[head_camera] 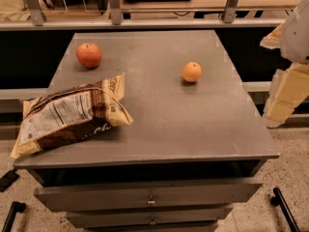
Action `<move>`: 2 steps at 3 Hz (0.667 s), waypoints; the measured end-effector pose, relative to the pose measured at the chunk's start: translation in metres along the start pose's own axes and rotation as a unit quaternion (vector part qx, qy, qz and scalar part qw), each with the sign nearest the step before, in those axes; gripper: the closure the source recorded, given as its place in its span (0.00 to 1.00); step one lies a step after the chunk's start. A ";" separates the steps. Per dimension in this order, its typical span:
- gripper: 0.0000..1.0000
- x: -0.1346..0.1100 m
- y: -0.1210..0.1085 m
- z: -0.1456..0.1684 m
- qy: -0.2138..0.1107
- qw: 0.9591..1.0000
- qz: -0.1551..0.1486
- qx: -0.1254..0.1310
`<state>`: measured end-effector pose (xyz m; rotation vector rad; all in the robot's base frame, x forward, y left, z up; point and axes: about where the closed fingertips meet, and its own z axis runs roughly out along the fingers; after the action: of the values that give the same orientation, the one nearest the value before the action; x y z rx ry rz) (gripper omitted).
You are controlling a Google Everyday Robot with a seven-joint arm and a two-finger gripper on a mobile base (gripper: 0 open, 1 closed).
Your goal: Pick orange
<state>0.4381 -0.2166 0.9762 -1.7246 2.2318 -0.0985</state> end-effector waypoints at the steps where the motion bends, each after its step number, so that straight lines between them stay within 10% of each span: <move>1: 0.00 0.000 0.000 0.000 0.000 1.000 0.000 0.000; 2: 0.00 -0.010 -0.019 0.012 -0.017 1.000 -0.007 0.006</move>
Offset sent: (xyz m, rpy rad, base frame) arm 0.0720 0.0163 -0.0189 0.0827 -0.0519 0.0587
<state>0.4612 -0.2109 0.9714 -1.7220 2.1910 -0.0834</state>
